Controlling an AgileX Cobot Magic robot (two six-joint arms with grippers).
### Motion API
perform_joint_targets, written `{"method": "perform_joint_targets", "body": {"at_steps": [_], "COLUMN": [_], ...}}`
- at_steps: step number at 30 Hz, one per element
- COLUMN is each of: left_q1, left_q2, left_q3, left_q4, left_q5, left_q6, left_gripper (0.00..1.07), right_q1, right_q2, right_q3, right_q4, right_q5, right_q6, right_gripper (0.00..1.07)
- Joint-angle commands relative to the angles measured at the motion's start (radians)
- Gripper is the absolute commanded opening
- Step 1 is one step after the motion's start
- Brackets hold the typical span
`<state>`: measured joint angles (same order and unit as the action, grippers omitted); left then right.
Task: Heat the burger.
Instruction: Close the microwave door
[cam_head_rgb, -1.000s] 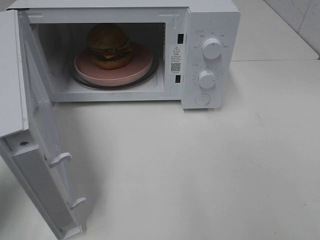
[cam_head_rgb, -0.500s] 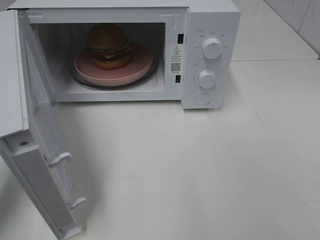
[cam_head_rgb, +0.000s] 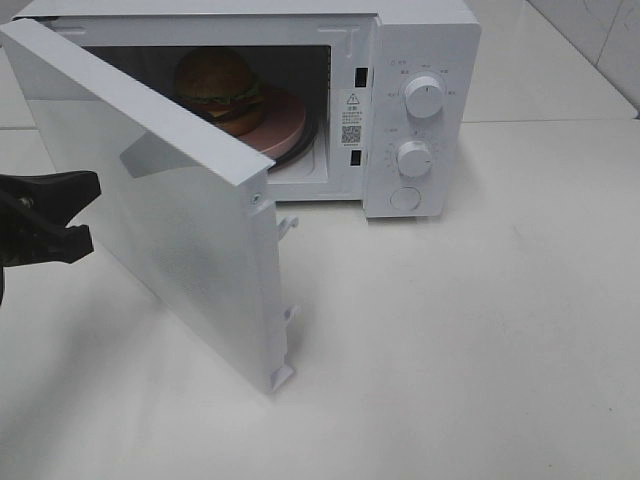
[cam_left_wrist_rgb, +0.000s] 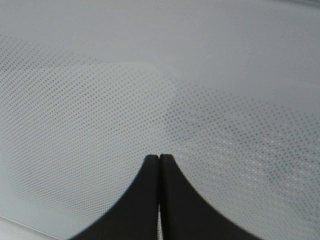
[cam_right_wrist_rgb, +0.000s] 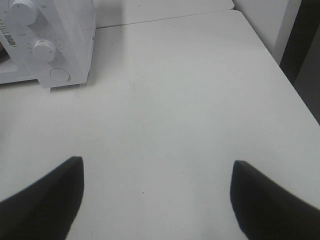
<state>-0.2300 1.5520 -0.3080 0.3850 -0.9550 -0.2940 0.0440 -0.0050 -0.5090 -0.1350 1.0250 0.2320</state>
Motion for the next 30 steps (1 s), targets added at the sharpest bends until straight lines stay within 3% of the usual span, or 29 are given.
{"method": "perform_joint_targets", "body": {"at_steps": [1,30], "left_q1": [-0.033,-0.286], "left_q2": [0.011,0.264], "left_q3": [-0.022,-0.36], "left_q4": [-0.035,-0.26], "left_q5": [-0.003,0.047], "left_q6": [0.004,0.028], "left_gripper": [0.0,0.0], "right_q1": [-0.005,-0.005], "right_q2": [-0.025,-0.025], "right_q3": [0.0,0.0], "right_q4": [-0.003,-0.003], "right_q5": [-0.015,-0.015], "right_q6": [0.004,0.004], "right_gripper": [0.75,0.75]}}
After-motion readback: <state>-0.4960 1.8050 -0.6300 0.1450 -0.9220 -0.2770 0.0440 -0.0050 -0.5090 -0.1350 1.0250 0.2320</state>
